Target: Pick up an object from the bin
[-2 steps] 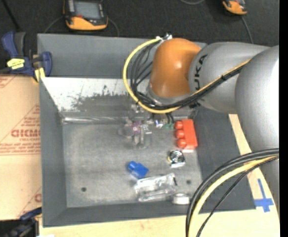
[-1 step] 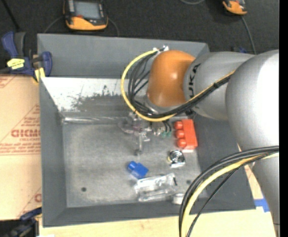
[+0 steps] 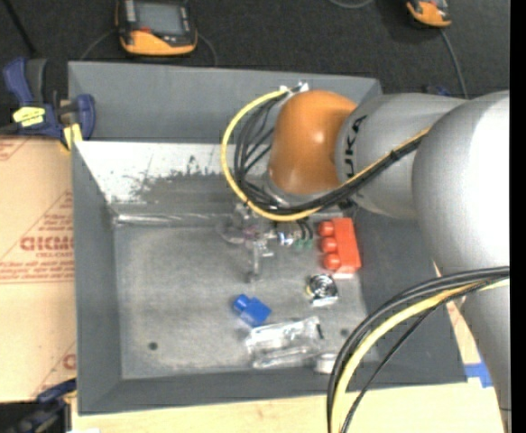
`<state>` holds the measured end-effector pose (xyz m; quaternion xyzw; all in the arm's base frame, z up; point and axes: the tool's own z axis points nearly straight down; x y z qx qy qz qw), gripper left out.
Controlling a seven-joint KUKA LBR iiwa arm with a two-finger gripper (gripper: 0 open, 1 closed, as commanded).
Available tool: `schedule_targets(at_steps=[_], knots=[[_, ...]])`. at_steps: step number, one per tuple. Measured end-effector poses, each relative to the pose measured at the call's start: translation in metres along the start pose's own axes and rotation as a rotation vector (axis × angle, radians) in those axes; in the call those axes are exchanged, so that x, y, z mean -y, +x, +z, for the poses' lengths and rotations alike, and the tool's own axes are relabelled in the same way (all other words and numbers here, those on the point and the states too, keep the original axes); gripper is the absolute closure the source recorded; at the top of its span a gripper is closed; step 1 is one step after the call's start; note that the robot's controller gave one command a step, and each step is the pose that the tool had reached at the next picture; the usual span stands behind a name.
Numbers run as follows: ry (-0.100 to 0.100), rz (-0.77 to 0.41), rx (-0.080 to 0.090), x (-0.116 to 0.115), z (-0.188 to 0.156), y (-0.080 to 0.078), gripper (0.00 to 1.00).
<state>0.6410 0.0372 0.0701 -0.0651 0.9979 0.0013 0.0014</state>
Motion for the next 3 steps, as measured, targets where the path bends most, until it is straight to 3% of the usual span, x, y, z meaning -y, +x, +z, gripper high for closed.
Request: schedule_targets(at_steps=[1, 2, 3], knots=[[0.000, 0.002, 0.001, 0.000, 0.000, 0.000, 1.00], [0.001, 0.004, 0.005, 0.001, -0.033, -0.002, 1.00], [0.002, 0.007, 0.010, 0.001, -0.103, -0.006, 1.00]])
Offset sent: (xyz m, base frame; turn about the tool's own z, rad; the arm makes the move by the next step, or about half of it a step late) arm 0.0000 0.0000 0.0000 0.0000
